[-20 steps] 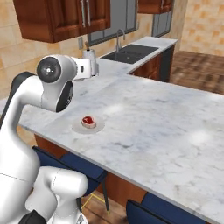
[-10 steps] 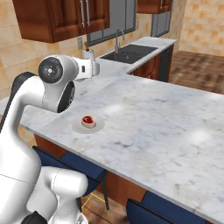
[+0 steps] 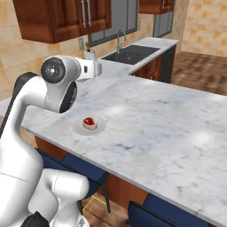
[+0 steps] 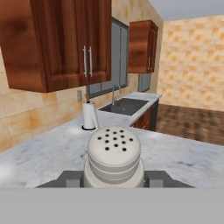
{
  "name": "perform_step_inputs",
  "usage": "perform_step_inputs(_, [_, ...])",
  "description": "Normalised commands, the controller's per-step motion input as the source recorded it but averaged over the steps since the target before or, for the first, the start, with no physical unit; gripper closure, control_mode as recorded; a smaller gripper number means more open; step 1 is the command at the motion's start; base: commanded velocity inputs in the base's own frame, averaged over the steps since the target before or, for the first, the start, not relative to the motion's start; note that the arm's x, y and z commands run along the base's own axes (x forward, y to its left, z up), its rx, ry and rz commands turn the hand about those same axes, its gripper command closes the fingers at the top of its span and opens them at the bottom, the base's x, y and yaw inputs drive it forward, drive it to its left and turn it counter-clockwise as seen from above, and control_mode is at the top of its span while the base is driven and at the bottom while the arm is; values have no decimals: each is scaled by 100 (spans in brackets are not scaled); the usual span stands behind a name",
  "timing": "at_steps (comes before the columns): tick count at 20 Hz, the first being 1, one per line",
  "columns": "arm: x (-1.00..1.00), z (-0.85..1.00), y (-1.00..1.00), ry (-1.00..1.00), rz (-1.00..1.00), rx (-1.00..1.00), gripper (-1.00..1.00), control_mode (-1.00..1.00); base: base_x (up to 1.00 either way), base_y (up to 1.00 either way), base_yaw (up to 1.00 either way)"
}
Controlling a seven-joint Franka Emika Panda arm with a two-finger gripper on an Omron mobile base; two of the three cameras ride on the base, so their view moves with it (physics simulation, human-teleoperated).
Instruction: Retrieve the shaker from the cabinet and place it next the steak on a plate on the dining table.
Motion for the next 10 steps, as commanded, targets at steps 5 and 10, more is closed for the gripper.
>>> perform_step_inputs(5, [68,-15,-21,2,17,6,100,-100,0,0,0])
perform_step_inputs(10, [41,-20,-29,2,29,2,100,-100,0,0,0])
